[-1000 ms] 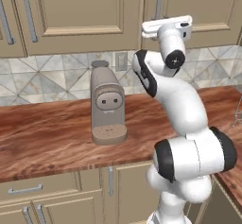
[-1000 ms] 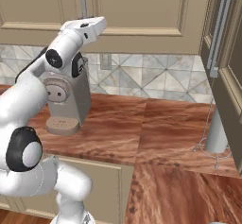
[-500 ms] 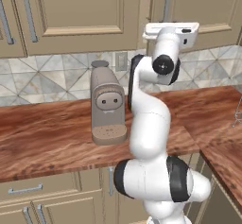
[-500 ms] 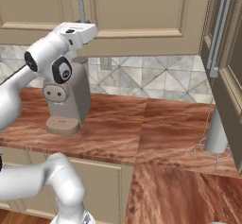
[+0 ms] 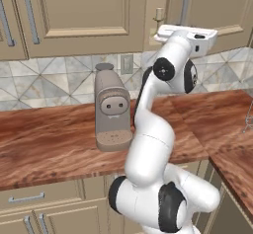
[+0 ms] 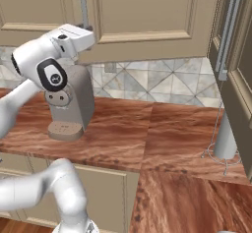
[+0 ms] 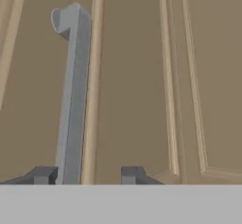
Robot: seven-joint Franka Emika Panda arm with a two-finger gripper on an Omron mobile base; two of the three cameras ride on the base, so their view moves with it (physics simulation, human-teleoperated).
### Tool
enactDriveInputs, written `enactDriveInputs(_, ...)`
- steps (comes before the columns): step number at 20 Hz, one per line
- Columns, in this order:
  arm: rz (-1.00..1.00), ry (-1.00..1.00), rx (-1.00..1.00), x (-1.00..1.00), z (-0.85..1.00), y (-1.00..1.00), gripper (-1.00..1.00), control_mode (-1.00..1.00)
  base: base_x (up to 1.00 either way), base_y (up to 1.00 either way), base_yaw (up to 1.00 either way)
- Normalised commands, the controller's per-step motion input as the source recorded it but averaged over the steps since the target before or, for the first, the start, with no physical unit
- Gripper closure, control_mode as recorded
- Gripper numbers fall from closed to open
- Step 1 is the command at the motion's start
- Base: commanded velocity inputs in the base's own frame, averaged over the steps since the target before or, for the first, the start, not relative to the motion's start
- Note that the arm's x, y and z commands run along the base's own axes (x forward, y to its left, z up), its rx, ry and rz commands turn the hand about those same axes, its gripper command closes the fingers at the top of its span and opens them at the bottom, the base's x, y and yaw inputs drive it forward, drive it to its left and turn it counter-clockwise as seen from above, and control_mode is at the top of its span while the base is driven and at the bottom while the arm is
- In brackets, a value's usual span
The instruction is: Get the candle and the beer from the cabinet and move them to the dining counter.
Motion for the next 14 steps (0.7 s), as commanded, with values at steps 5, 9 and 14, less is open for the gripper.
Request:
enactDriveInputs(5, -0.11, 0.0, 0.06, -0.88, 0.17, -1.0, 1.0, -1.0, 0.0, 0.0, 0.0)
enactDriveInputs(9, -0.09, 0.0, 0.07, -0.89, 0.16, -1.0, 1.0, -1.0, 0.0, 0.0, 0.0)
enactDriveInputs(14, -0.07, 0.0, 0.07, -0.84, 0.17, -1.0, 1.0, -1.0, 0.0, 0.0, 0.0)
